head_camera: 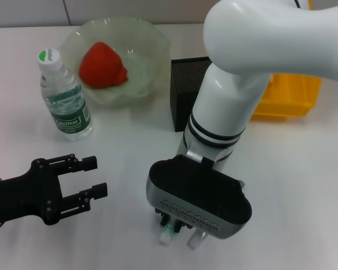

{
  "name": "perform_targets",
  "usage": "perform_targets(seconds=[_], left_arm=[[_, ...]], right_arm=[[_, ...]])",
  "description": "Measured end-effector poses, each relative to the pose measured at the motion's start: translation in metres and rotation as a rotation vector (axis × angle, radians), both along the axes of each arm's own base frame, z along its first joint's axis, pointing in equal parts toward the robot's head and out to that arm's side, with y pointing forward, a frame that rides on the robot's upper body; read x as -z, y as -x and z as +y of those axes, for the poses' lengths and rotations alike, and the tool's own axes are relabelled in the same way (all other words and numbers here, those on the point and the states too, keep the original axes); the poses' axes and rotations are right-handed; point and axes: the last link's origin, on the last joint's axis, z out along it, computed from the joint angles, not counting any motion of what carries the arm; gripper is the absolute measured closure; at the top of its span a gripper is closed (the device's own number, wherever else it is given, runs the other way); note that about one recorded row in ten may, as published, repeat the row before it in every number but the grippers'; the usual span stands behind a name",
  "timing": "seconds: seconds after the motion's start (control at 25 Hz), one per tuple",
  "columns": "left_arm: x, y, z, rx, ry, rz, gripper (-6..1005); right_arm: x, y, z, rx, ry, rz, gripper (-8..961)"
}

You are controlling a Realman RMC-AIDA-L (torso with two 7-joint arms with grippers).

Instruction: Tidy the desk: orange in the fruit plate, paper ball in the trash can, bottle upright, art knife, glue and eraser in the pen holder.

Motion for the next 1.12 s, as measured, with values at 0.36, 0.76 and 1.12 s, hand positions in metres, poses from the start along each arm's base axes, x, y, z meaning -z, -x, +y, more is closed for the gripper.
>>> perform_targets(seconds=[0.36,0.76,1.12], left_arm=[[0.0,0.0,0.0,0.0,-0.001,0.0,383],[-0.001,0.001,0.0,-0.006,-0.009,-0.004,382],[-0.007,0.002,0.0,-0.007,-0.021,-0.013,380]], right_arm=[[0.0,0.0,0.0,0.001,-0.001,0.004,756],[-0.003,0.004,-0.001,0.021,0.004,0.024,785],[-0.035,0.013,0.006,0.111,0.012,0.095,780]])
